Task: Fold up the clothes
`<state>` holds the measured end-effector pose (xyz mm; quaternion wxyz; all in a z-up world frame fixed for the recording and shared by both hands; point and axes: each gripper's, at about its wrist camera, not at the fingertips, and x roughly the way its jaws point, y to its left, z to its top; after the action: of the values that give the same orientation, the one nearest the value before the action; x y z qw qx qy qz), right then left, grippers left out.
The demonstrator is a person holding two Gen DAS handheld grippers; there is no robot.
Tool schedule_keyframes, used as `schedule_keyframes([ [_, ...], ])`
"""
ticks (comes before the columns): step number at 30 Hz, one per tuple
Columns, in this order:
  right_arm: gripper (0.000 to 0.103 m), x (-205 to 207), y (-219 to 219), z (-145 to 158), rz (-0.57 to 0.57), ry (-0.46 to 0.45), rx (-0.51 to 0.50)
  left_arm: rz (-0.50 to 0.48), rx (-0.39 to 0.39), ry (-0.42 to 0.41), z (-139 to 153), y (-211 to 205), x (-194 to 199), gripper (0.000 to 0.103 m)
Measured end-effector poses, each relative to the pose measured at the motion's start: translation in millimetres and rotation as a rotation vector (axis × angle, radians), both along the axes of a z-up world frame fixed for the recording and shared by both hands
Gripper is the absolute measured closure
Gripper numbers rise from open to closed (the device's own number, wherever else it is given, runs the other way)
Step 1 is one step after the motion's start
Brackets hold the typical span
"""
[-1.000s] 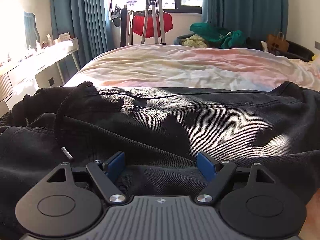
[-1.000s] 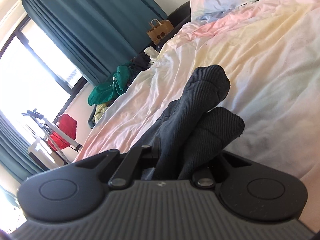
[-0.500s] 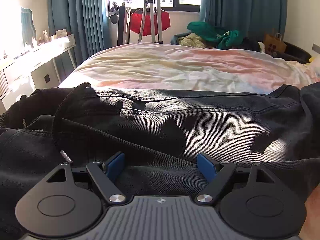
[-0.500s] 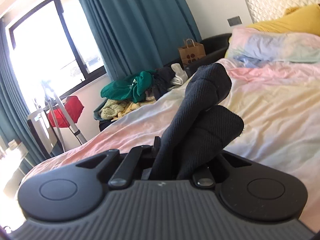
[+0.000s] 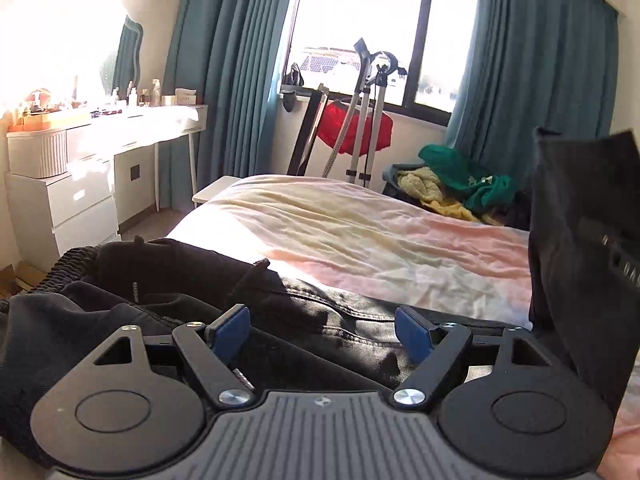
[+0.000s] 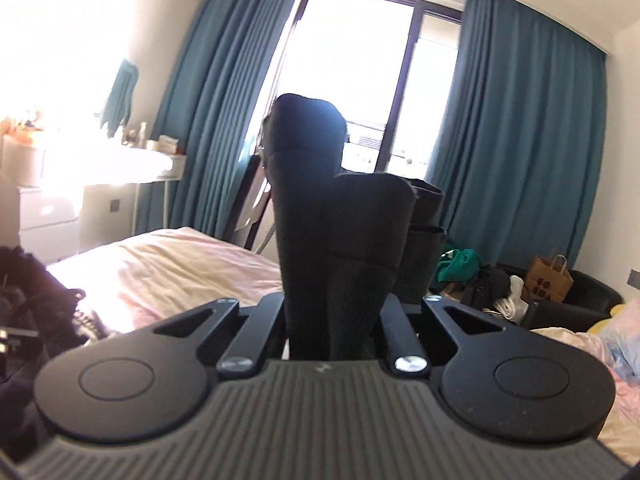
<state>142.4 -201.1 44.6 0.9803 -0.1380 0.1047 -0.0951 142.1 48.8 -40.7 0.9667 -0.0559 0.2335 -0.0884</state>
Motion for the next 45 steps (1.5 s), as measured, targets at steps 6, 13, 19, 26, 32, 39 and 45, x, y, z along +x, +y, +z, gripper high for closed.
schedule_keyframes([
  [6,0.089,4.9,97.3,-110.7,0.140,0.269,-0.123,0.056,-0.109,0.020,3.5,37.1,0.2,0.022],
  [13,0.088,4.7,97.9,-115.3,0.122,0.299,-0.031,-0.011,-0.169,0.067,-6.1,32.0,10.8,0.022],
  [19,0.052,-4.0,79.7,-109.7,0.220,0.363,0.066,-0.051,-0.211,0.133,-22.6,27.9,14.7,0.022],
  [26,0.019,-45.8,39.9,-65.2,0.388,0.401,0.323,-0.132,-0.178,0.064,-26.3,4.0,2.2,0.021],
  [32,0.019,-61.6,-28.7,-52.9,0.151,0.249,0.503,-0.196,-0.021,0.006,-33.5,-34.2,-13.2,0.020],
  [39,0.020,-46.3,-75.2,-93.3,-0.070,0.249,0.631,-0.199,0.118,0.065,-60.4,-56.9,-10.5,0.021],
  [45,0.019,-39.0,-70.9,-119.7,-0.103,0.285,0.604,-0.200,0.183,0.076,-72.6,-60.8,-10.7,0.020],
])
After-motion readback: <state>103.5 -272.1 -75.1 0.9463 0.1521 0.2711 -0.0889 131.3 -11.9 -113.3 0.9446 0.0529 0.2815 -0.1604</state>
